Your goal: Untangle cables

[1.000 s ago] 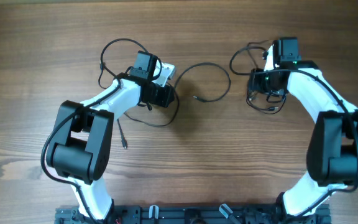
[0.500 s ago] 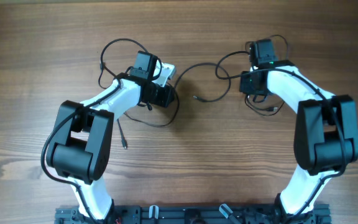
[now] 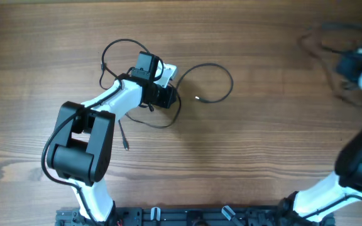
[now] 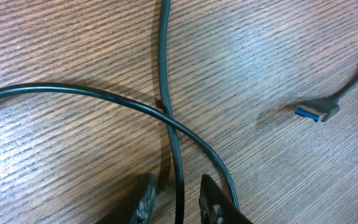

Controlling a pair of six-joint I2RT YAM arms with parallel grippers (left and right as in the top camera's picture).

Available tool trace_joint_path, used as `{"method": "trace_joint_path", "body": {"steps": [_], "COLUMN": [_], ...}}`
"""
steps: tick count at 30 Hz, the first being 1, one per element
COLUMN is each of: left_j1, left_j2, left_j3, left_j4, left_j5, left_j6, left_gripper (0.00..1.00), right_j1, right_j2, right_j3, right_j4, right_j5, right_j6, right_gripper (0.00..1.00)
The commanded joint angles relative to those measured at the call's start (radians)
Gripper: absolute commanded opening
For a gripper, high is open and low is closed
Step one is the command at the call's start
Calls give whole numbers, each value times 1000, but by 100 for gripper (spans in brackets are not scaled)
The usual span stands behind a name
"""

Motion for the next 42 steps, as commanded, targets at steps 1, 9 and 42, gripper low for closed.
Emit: {"method": "trace_joint_path", "body": {"steps": [1,9,42], "left_j1": [-2,-2,261], "left_j2": [17,17,-539], "left_j3": [-11,-11,49], "left_j4": [-3,1,-63], "left_j5": [-13,-13,-353], "left_j6": [-16,-78,-502], "left_gripper": [26,31,100], "right_j1": [-227,-448,759], "right_j2": [5,132,-24], "right_j3": [5,3,-32], "right_j4": [57,124,-92], "right_j5": [49,-170,-676], "right_j6": [-76,-94,-9], "right_gripper": [4,4,100]}}
